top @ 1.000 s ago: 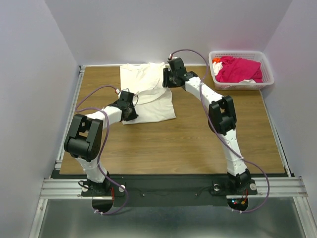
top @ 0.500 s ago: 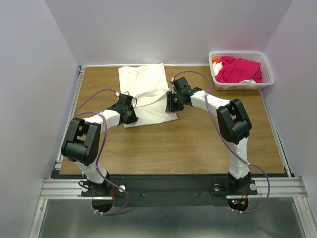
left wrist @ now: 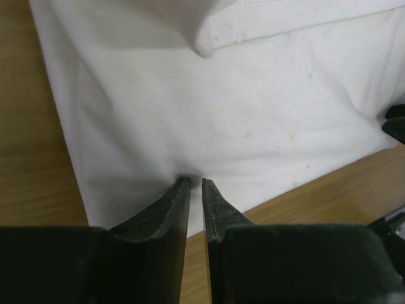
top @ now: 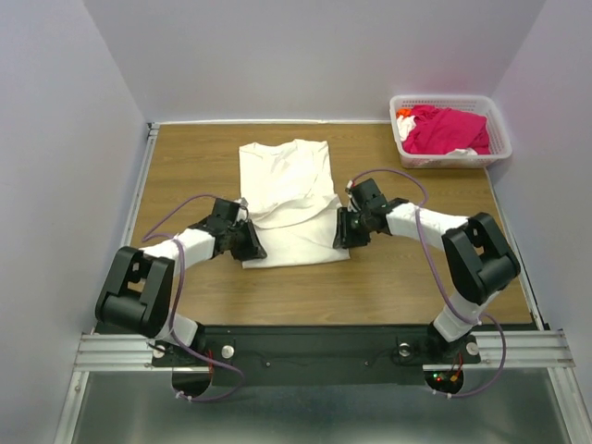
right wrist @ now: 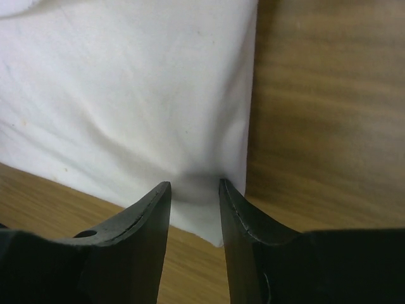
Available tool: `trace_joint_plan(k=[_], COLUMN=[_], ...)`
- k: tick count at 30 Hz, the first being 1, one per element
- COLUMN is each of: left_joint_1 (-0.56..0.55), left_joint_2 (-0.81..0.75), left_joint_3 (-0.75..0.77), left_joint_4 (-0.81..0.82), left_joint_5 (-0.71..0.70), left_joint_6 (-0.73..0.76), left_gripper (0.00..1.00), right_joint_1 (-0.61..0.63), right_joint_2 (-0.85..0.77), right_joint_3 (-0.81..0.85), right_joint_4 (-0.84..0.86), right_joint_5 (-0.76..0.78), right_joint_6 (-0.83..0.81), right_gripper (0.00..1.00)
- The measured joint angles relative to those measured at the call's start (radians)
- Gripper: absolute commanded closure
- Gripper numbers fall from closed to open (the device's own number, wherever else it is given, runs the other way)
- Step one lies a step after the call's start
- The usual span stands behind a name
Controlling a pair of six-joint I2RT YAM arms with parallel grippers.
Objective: Fold and stack the t-shirts
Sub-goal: Fold the tshirt
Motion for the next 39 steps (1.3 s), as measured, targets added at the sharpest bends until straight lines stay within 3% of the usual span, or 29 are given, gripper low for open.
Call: trace_joint_plan(k=[6,9,18,31,39], left_joint_1=[-0.013,-0.013,-0.013,-0.008,0.076], left_joint_2=[-0.118,-0.155,-0.122,0.058,0.189], left_joint_3=[-0.032,-0.008,0.104,0.222,0.374], left_joint_4=[-0.158,-0.237,-0.202,-0.097,-0.038], left_joint_5=[0.017,-0.024,-0.123,-0.149,-0.096], left_joint_6=[-0.014,-0.017,-0.039,-0.108,-0.156], left_gripper=[0.39,0.32,0.28,0.30,0.31], right_joint_1=[0.000,-0.001,-0.005,-0.005,-0.005], right_joint_2=[-0.093,-0.095,-0.095,-0.062,-0.059], right_joint_3=[-0.050,-0.012,0.145,0.159,0.159], right_joint_4=[-0.105,-0.132,-0.137,-0.122,-0.118], right_joint_5=[0.029,0.030,0.026,0.008,0.008], right_joint_6=[-0.013,-0.026,-0.051,-0.054,-0.065], right_gripper=[0.57,0.57,0.55,0.53,0.53])
